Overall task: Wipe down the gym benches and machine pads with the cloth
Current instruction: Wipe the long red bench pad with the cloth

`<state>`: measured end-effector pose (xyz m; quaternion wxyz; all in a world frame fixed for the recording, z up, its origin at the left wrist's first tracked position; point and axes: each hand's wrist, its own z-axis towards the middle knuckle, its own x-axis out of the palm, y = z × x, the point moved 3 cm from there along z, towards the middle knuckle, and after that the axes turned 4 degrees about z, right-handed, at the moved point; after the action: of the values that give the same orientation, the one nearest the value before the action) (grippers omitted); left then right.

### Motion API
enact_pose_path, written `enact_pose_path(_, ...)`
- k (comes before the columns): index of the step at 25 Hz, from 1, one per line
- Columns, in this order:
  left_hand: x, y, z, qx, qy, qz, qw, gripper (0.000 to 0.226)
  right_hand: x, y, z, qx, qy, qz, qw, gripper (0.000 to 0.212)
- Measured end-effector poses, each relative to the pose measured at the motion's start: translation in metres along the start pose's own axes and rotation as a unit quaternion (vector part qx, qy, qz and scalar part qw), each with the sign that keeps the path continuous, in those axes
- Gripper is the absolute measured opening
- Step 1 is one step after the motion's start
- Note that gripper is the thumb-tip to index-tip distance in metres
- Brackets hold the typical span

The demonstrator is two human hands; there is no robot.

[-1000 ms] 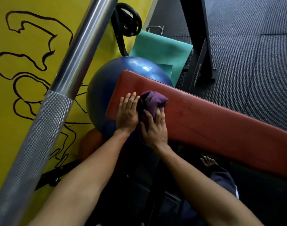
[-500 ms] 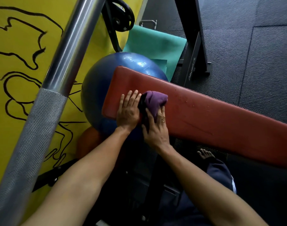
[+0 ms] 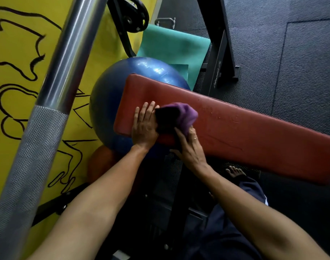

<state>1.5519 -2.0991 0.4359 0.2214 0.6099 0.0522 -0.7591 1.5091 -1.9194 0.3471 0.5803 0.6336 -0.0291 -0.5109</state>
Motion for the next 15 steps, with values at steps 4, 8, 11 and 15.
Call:
enact_pose_path(4,0.001,0.001,0.000,-0.003,-0.001,-0.001,1.000,0.050,-0.007,0.005,0.022,0.001,0.001,-0.018,1.000,0.090)
enact_pose_path(8,-0.003,-0.003,0.002,-0.009,-0.002,0.003,1.000,0.046,-0.022,-0.010,0.015,0.021,-0.023,0.003,1.000,0.081)
enact_pose_path(11,-0.002,-0.002,0.001,-0.009,0.007,0.005,1.000,0.048,-0.025,-0.001,0.054,-0.001,-0.047,-0.012,0.999,0.074)
enact_pose_path(15,0.001,-0.001,0.001,-0.005,-0.004,0.008,1.000,0.046,-0.011,0.018,0.112,0.053,-0.076,-0.005,0.996,0.055)
